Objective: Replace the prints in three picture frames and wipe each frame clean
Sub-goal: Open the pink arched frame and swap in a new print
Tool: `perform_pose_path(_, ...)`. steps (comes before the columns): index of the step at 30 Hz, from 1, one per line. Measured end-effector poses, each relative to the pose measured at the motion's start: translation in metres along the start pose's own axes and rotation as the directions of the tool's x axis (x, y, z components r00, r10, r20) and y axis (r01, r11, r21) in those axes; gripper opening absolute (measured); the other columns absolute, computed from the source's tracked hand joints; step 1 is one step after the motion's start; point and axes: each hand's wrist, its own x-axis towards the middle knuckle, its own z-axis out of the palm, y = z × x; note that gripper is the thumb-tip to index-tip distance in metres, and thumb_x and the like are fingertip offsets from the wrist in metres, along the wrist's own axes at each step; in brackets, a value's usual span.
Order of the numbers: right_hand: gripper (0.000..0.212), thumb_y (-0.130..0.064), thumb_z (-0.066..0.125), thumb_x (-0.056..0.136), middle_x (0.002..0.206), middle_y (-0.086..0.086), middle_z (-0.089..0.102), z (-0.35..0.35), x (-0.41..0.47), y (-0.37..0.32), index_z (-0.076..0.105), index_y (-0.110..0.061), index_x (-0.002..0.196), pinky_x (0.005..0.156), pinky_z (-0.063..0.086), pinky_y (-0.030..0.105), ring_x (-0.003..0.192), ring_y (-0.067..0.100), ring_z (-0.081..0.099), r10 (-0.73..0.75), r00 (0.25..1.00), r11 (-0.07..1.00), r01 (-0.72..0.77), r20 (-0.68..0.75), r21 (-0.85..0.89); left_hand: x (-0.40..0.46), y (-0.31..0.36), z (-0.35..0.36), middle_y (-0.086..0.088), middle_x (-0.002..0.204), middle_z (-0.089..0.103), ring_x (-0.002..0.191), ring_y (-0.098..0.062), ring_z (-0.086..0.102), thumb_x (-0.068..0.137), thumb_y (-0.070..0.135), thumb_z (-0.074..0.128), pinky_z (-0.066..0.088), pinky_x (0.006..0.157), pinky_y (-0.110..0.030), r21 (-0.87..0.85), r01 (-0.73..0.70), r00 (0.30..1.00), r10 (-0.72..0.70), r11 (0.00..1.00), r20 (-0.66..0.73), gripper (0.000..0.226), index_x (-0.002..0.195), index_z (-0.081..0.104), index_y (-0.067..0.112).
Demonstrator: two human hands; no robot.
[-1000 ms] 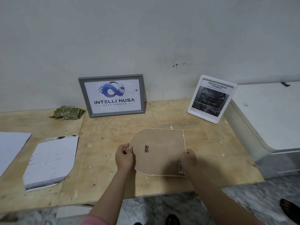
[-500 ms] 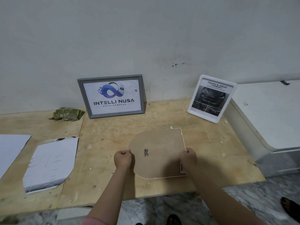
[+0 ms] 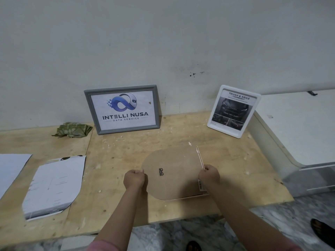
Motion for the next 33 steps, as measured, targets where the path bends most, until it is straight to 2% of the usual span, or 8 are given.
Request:
perform_pose_path(5,0.027,-0.003,0.048,0.079,0.088,0.012,0.041,0.005,-0.011,-0.006,0.066,-0.001,0.099,0.079,0.045,0.034,0.087,0.042,0.055,-0.067,0.997,0.982,0.074,0.046,-0.172,0.005,0.002,-0.007,-0.016,0.094,0.066,0.096,-0.034,0.061,0.089,0.019,0.062,0.047,0.083,-0.035,0.0,0.028,0.999,-0.028,1.0,-0.02,0.019,0.074,0.061,0.008)
perform_pose_path(10,0.028,-0.018,0.042,0.065,0.077,0.018,0.051,0.01,-0.007,-0.003,0.063,-0.006,0.079,0.06,0.034,0.027,0.069,0.033,0.049,-0.078,0.993,0.987,0.09,0.091,-0.132,0.014,0.003,-0.017,-0.017,0.091,0.065,0.087,-0.031,0.059,0.089,0.017,0.061,0.045,0.078,-0.033,-0.032,-0.007,0.999,0.006,0.999,-0.032,0.023,0.068,0.057,0.009)
perform_pose_path(16,0.013,-0.019,0.032,0.055,0.064,0.008,0.041,0.016,-0.016,-0.015,0.045,-0.017,0.058,0.053,0.025,0.027,0.065,0.025,0.037,-0.134,0.981,0.978,0.154,0.143,-0.138,0.018,0.003,-0.027,-0.018,0.091,0.064,0.09,-0.033,0.06,0.09,0.016,0.06,0.045,0.079,-0.033,-0.045,0.002,1.0,-0.002,0.999,0.002,0.019,0.073,0.06,0.007)
perform_pose_path(19,0.022,-0.009,0.045,0.069,0.073,0.019,0.06,0.024,-0.023,-0.021,0.065,-0.005,0.074,0.057,0.034,0.025,0.069,0.035,0.054,-0.129,0.976,0.985,0.146,0.174,-0.094,0.024,-0.003,-0.036,-0.022,0.098,0.067,0.094,-0.037,0.062,0.089,0.015,0.061,0.048,0.083,-0.036,-0.033,0.003,1.0,-0.004,0.999,-0.012,0.018,0.074,0.062,0.006)
perform_pose_path(22,0.021,0.0,0.048,0.075,0.082,0.024,0.066,0.029,-0.023,-0.021,0.066,0.004,0.084,0.058,0.036,0.028,0.08,0.039,0.06,-0.093,0.98,0.992,0.107,0.177,-0.07,0.029,-0.005,-0.043,-0.024,0.1,0.068,0.096,-0.038,0.062,0.088,0.015,0.061,0.049,0.085,-0.038,-0.015,0.007,1.0,-0.008,1.0,-0.024,0.019,0.084,0.069,-0.002)
perform_pose_path(26,0.016,-0.008,0.047,0.083,0.079,0.008,0.06,0.025,-0.027,-0.032,0.063,-0.003,0.085,0.067,0.04,0.03,0.08,0.027,0.057,-0.063,0.984,0.998,0.067,0.169,-0.016,0.032,0.005,-0.05,-0.023,0.104,0.067,0.101,-0.038,0.061,0.09,0.016,0.06,0.047,0.087,-0.036,-0.006,-0.016,1.0,0.016,1.0,-0.019,0.022,0.093,0.07,-0.005)
perform_pose_path(29,0.017,-0.013,0.047,0.088,0.081,0.001,0.062,0.019,-0.027,-0.041,0.063,-0.015,0.085,0.07,0.042,0.026,0.084,0.023,0.059,-0.069,0.988,0.996,0.061,0.141,0.061,0.033,0.016,-0.052,-0.024,0.1,0.068,0.098,-0.038,0.062,0.089,0.017,0.062,0.048,0.086,-0.037,-0.027,-0.052,0.999,0.052,0.998,-0.016,0.021,0.082,0.069,-0.002)
perform_pose_path(33,0.024,-0.011,0.047,0.089,0.101,0.004,0.064,0.004,-0.018,-0.047,0.062,-0.011,0.108,0.082,0.05,0.032,0.092,0.021,0.06,-0.05,0.996,0.982,0.036,0.07,0.188,0.028,0.033,-0.045,-0.018,0.073,0.059,0.08,-0.033,0.059,0.088,0.014,0.062,0.045,0.073,-0.035,-0.106,-0.081,0.997,0.079,0.991,-0.025,0.035,0.054,0.053,0.007)
